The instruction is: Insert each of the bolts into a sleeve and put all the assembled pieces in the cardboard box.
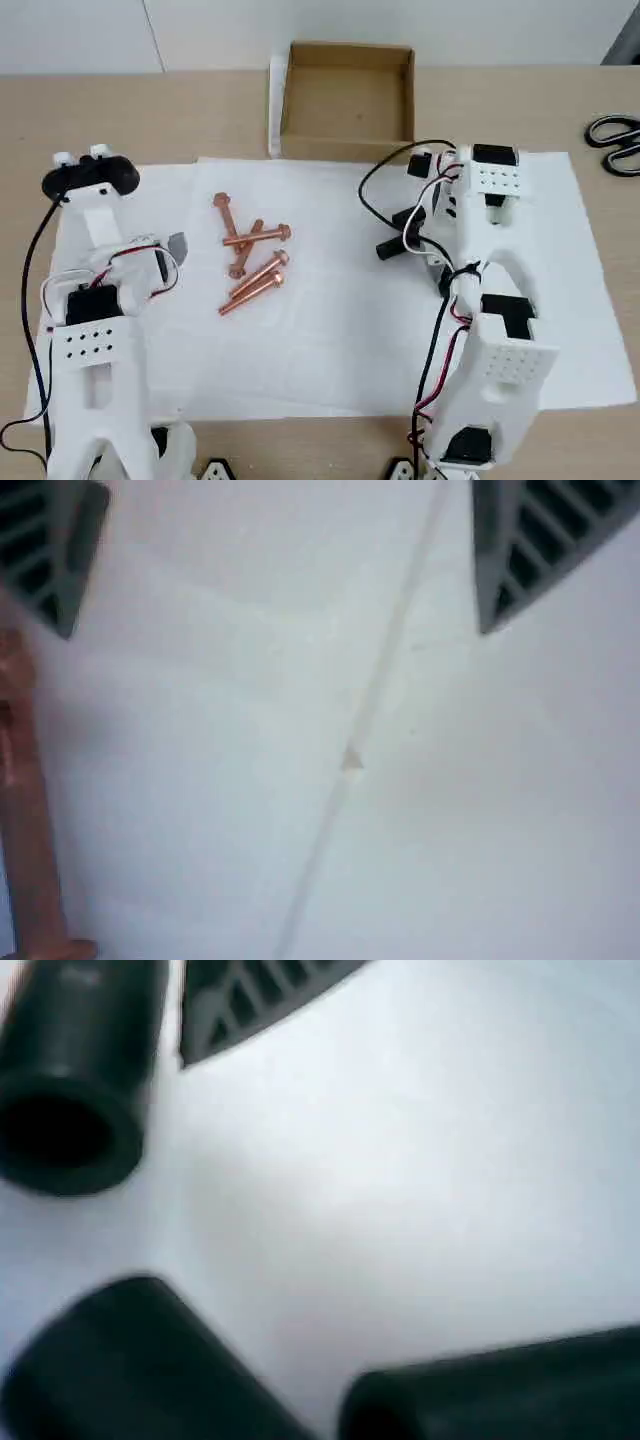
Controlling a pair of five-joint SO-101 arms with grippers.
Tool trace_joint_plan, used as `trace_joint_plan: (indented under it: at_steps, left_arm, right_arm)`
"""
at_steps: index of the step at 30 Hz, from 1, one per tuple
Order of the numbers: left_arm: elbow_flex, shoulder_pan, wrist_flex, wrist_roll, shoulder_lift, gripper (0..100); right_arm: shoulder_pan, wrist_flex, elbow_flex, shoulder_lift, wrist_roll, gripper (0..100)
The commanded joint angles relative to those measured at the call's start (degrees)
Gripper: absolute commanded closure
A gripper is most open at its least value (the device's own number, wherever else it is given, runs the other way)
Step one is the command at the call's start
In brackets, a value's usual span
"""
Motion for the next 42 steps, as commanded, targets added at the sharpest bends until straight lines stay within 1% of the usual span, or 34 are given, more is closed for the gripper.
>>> trace_joint_plan:
  at_steps: [1, 6, 13, 17, 25, 36, 42]
  left_arm:
    - [-0.31, 0.09, -0.79, -0.44, -0.26, 76]
    - [-0.31, 0.09, -0.79, -0.44, -0.26, 76]
    - [-0.31, 0.00, -0.79, -0.44, -0.26, 76]
    - [-0.31, 0.00, -0.79, -0.44, -0.26, 76]
    - [-0.31, 0.00, -0.79, -0.44, -0.26, 76]
    - [-0.31, 0.00, -0.79, -0.44, -0.26, 76]
    - [-0.31, 0.00, -0.79, -0.44, -0.26, 76]
  right_arm:
    - [-0.48, 0.40, 0.09, -3.47, -0.79, 84.6]
    - [-0.48, -1.01, 0.53, -3.38, -0.88, 84.6]
    - [-0.48, -7.52, 8.44, -3.82, -0.88, 84.7]
    - [-0.48, -9.98, 10.55, -3.82, -0.88, 84.7]
    - [-0.48, -11.91, 11.52, -3.91, -1.93, 84.7]
    - [-0.48, -12.09, 11.52, -4.00, -2.37, 84.8]
    - [-0.92, -17.45, 17.14, -6.37, -3.96, 84.8]
